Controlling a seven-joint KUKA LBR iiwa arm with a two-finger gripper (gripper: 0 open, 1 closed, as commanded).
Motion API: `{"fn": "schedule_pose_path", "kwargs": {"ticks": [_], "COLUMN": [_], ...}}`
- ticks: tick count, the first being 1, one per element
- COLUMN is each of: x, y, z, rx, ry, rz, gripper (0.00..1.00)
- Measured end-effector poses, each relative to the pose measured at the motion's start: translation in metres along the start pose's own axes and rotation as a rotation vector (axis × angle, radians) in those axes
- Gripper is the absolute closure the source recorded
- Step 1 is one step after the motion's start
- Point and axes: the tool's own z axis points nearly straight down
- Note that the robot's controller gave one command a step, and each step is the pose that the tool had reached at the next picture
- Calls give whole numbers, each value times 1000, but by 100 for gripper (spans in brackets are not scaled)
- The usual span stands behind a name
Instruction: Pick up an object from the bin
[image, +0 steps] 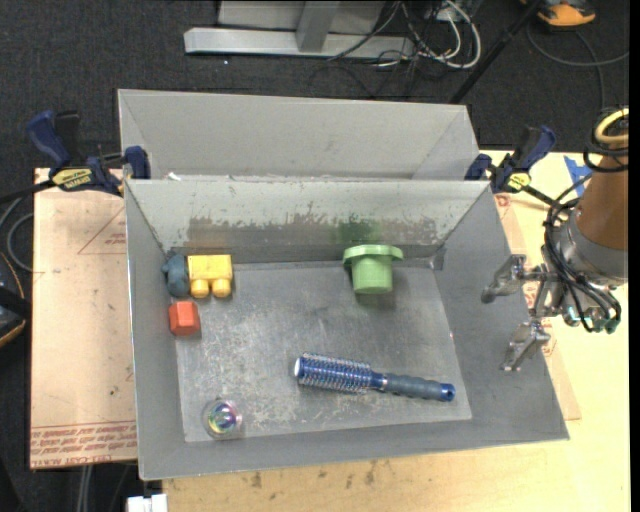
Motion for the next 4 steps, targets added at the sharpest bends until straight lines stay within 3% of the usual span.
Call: {"fn": "schedule_pose_path", "kwargs": {"ticks": [1, 2, 3, 4], "x": [-17, -9, -5, 8], "y": [96, 149, 191, 198], "z": [171, 142, 143, 168], "rx": [3, -2, -2, -1], "ry": [-13, -10, -7, -23], "rz": [-58, -39, -52, 122], "gripper": [0, 0, 0, 0]}}
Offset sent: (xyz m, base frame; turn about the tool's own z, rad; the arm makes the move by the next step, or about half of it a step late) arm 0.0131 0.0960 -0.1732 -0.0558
